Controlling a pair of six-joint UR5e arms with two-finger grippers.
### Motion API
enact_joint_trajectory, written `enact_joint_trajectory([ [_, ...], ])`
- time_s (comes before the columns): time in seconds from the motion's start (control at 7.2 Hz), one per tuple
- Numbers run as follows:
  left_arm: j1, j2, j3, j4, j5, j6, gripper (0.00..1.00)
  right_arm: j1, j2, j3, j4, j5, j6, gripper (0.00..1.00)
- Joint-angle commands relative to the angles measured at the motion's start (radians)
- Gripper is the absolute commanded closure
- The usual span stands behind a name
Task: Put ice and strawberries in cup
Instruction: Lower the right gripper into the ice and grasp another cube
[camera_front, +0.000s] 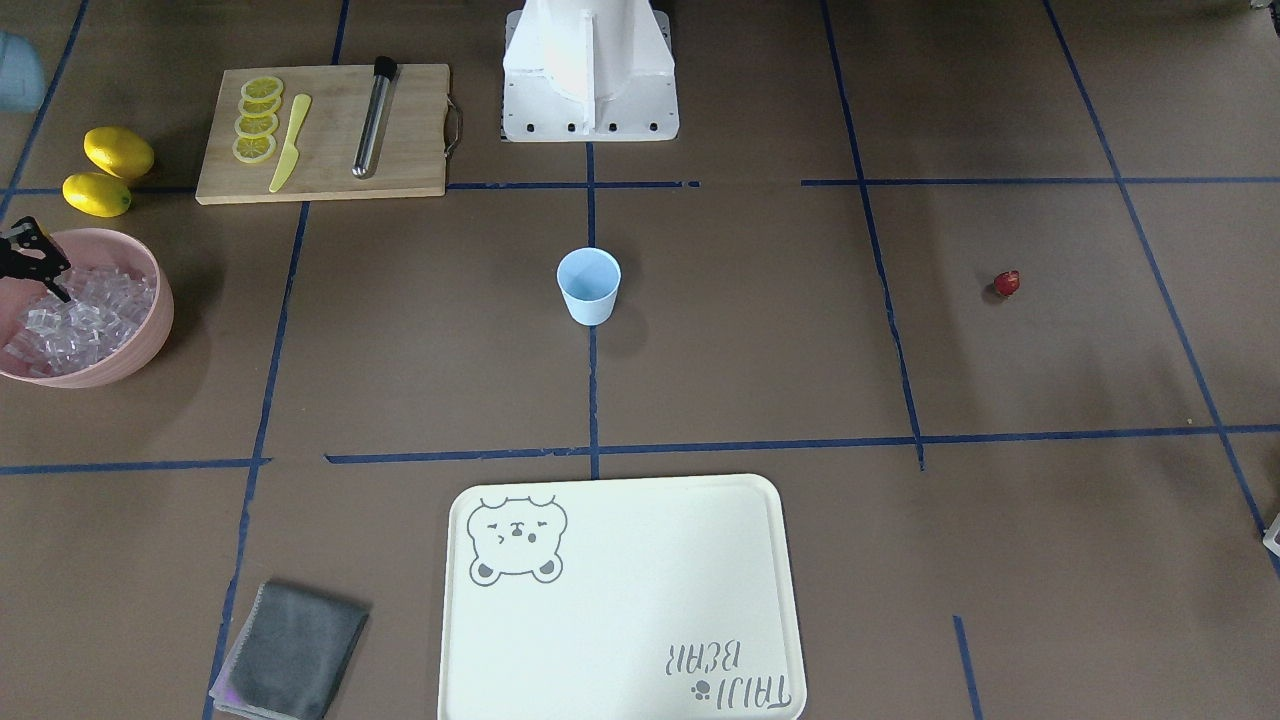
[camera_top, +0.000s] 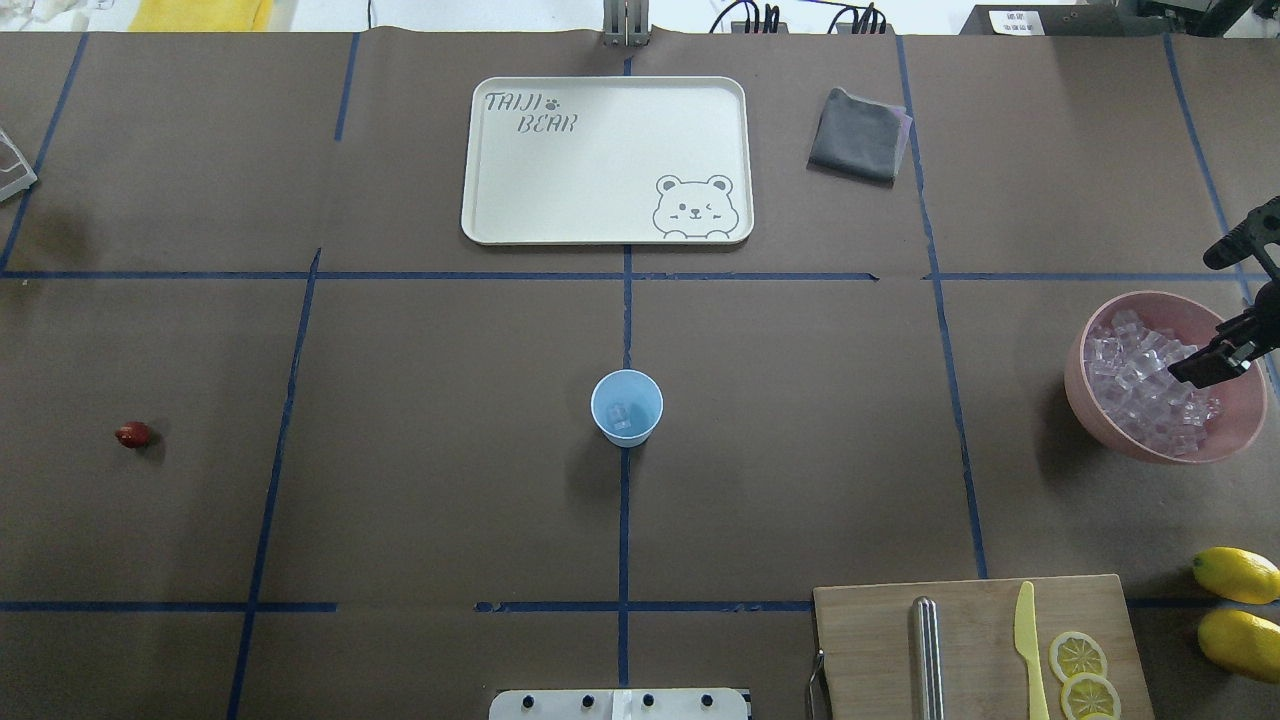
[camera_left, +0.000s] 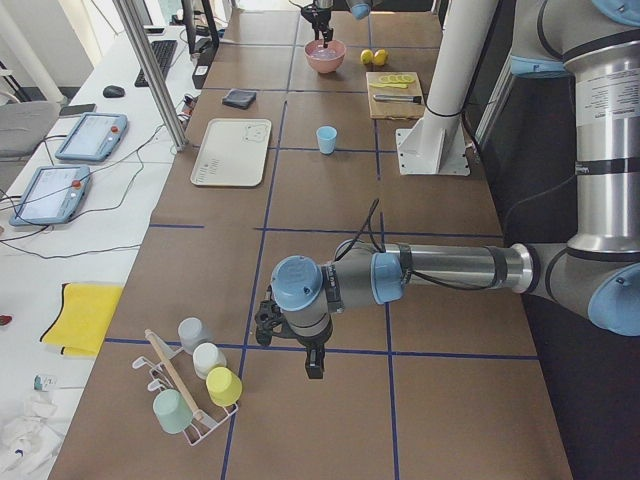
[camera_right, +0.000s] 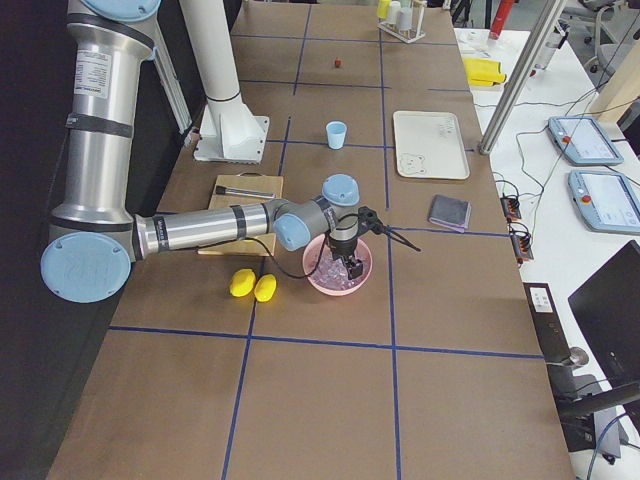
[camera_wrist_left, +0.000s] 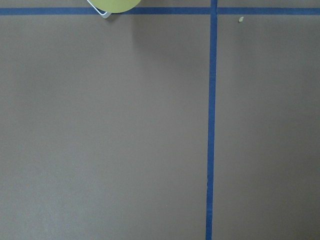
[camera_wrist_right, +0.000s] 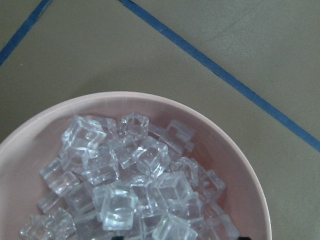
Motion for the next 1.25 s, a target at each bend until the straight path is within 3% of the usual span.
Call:
enact_joint_trajectory([
  [0.0, 0.000, 0.001, -0.003, 0.000, 0.000, 0.000, 0.00, 0.000, 0.045, -0.042, -0.001, -0.003, 0.000, 0.20],
  [0.56, 0.000, -0.001, -0.009, -0.006, 0.000, 0.000, 0.00, 0.003, 0.036, -0.033, 0.002, 0.014, 0.006, 0.20],
  [0.83, 0.000, -0.001, -0.010, -0.006, 0.000, 0.000, 0.00, 0.024, 0.027, -0.004, -0.006, 0.084, 0.011, 0.20],
  [1.11, 0.000, -0.001, -0.010, -0.006, -0.002, 0.000, 0.00, 0.023, 0.014, -0.014, -0.006, 0.069, 0.006, 0.21],
])
